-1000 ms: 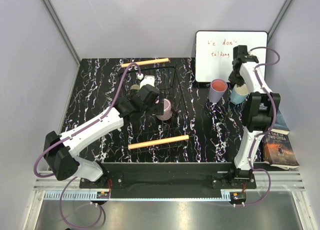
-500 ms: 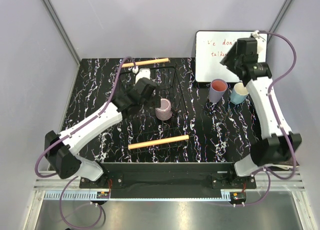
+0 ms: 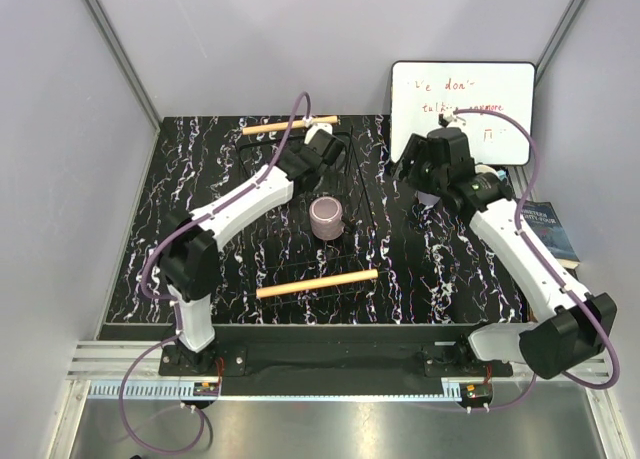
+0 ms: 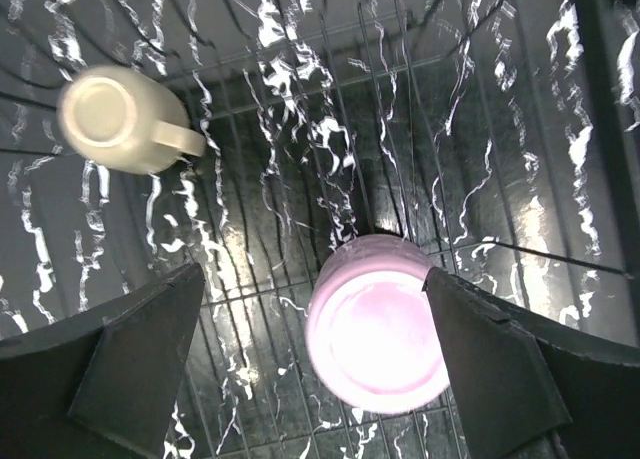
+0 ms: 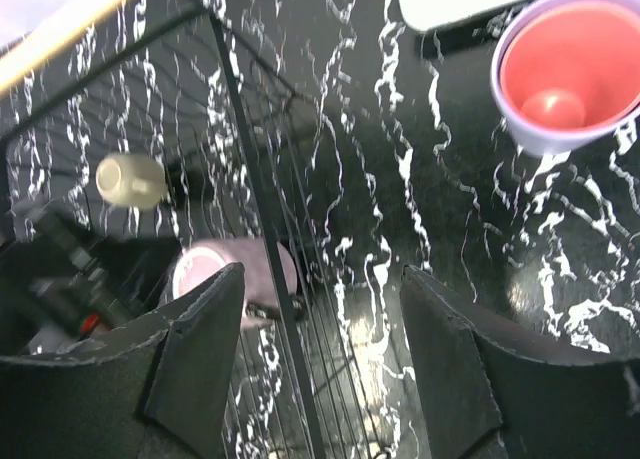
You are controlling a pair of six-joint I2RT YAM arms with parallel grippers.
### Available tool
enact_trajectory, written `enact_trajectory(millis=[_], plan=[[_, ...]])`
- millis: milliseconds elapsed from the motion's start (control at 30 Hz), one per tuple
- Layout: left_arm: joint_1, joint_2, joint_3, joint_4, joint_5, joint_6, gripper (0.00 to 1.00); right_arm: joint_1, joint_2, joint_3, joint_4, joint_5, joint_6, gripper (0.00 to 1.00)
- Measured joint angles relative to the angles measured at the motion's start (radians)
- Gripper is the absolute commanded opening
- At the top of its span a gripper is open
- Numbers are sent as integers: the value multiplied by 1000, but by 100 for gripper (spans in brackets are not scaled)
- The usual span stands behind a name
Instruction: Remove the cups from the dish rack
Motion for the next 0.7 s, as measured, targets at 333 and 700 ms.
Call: enact_trajectory(millis=[333, 700], plan=[[0, 83, 14, -18, 49, -29, 99, 17, -50, -45, 50, -14, 0, 70], [-25, 63, -49, 21, 73, -74, 99, 48, -50, -87, 69, -21, 16, 70]])
